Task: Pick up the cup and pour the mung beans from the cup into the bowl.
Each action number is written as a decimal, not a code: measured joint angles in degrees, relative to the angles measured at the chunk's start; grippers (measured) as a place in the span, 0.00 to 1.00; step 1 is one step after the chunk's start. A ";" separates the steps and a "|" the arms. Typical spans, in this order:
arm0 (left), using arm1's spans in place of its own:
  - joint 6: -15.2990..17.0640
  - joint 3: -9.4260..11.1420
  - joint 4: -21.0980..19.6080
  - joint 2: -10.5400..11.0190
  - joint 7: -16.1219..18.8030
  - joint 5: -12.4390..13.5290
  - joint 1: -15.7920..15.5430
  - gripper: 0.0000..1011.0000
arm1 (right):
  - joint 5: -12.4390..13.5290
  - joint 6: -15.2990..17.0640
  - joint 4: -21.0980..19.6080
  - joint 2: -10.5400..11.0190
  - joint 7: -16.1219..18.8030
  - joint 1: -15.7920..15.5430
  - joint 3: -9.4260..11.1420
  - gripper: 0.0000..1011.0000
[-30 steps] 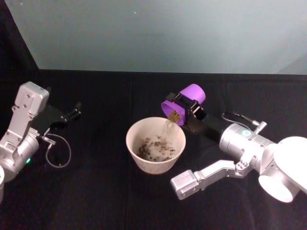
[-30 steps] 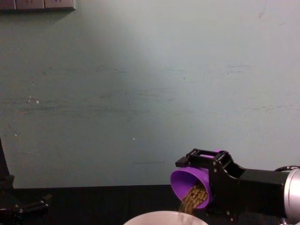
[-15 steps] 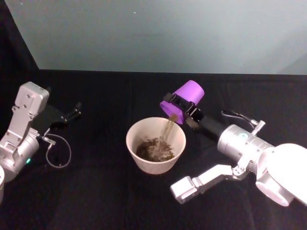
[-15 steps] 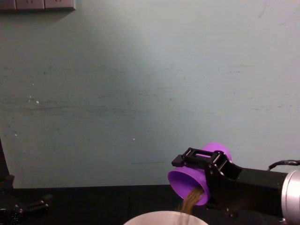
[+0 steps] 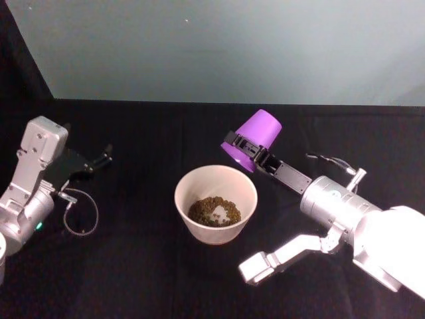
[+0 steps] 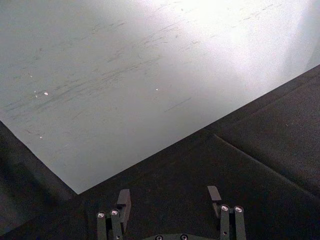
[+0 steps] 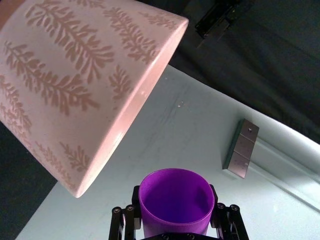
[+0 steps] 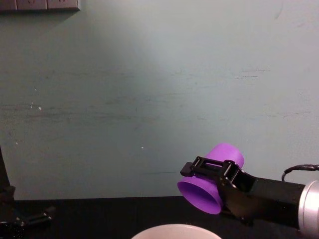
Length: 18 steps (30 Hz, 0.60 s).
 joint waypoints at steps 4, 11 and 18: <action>0.00 0.00 0.00 0.00 0.00 0.00 0.00 0.99 | -0.34 0.33 0.03 0.12 0.00 0.14 -0.32 0.74; 0.00 0.00 0.00 0.00 0.00 0.00 0.00 0.99 | 3.69 -0.24 0.00 -0.07 -0.32 -0.43 1.15 0.74; 0.00 0.00 0.00 0.00 0.00 0.00 0.00 0.99 | 17.01 -2.94 1.00 -1.88 -0.08 -2.82 7.11 0.74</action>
